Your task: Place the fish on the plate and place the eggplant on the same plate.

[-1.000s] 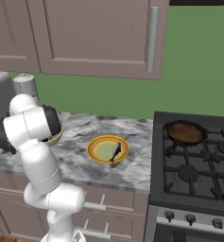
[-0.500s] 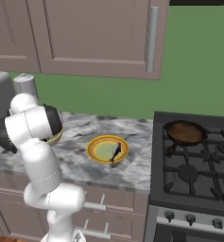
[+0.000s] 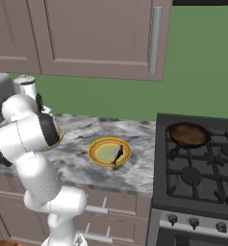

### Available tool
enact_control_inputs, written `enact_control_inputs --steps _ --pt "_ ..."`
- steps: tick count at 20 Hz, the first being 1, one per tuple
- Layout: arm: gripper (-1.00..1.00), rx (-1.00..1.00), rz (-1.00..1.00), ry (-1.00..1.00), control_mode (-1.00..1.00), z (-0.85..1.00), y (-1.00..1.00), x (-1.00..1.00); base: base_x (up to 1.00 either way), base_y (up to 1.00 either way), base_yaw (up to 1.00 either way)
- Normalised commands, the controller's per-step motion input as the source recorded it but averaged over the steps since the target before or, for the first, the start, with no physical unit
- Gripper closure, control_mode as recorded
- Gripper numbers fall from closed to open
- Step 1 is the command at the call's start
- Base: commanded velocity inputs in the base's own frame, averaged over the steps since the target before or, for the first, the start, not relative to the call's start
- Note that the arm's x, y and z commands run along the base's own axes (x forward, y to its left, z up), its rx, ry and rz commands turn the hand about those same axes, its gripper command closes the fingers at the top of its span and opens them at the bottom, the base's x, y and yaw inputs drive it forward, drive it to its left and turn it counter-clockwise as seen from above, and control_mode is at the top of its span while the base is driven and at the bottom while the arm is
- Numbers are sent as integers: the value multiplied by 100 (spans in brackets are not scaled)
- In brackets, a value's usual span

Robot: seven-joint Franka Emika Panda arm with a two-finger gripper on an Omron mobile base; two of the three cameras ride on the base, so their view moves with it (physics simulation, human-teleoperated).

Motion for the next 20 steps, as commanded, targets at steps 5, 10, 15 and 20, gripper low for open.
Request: enact_control_inputs --steps 5,10,15,20 --pt "100 0 -8 -6 -100 28 -30 -80 0 0 0" --pt "100 0 -4 -2 -100 52 -61 -74 0 0 0" --pt "100 0 0 0 -100 43 -86 -61 0 0 0" --pt "100 0 2 0 -100 8 -86 -33 0 0 0"
